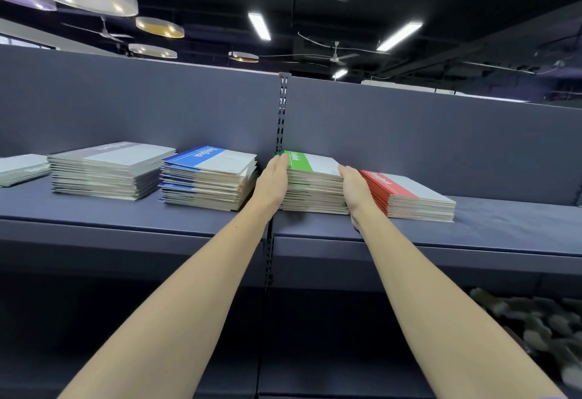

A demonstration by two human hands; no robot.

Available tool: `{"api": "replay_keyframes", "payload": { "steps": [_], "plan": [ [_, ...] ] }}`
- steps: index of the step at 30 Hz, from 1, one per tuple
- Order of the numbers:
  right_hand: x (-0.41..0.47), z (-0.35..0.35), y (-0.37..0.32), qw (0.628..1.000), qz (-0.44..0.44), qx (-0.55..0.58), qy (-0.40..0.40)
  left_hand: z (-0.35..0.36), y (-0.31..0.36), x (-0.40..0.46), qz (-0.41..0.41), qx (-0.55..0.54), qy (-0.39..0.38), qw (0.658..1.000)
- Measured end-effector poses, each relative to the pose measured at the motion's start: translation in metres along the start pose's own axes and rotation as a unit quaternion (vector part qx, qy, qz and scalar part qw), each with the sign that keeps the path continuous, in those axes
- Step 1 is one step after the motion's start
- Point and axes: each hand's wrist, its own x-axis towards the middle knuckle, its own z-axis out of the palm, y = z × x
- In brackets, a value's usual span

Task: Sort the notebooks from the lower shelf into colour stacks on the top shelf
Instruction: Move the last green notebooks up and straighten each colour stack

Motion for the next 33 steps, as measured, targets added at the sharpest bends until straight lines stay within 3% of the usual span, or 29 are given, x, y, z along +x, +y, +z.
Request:
{"api": "replay_keyframes", "payload": {
  "steps": [7,11,18,22,29,33],
  "plan": [
    [0.000,-0.001,-0.003,0.999,0.025,-0.023,0.016,-0.002,-0.003,0.009,0.004,-0.005,-0.012,1.000],
    [-0.004,0.004,-0.006,0.998,-0.014,-0.064,0.007,-0.004,-0.013,0.023,-0.018,-0.056,-0.008,0.998],
    [-0.001,0.002,-0.003,1.000,0.020,0.005,-0.017,-0.002,-0.003,0.014,-0.048,-0.130,-0.035,0.990],
    [0.002,-0.002,-0.001,0.997,0.041,0.061,-0.021,0.003,-0.008,0.017,-0.015,-0.097,-0.016,0.995],
    [0.008,-0.001,0.005,0.998,0.033,0.036,-0.046,-0.005,-0.022,0.036,-0.045,-0.056,-0.042,0.997],
    [0.007,-0.002,0.005,0.998,0.011,0.024,-0.065,-0.006,-0.016,0.025,-0.001,-0.028,-0.052,0.998]
  ]
}}
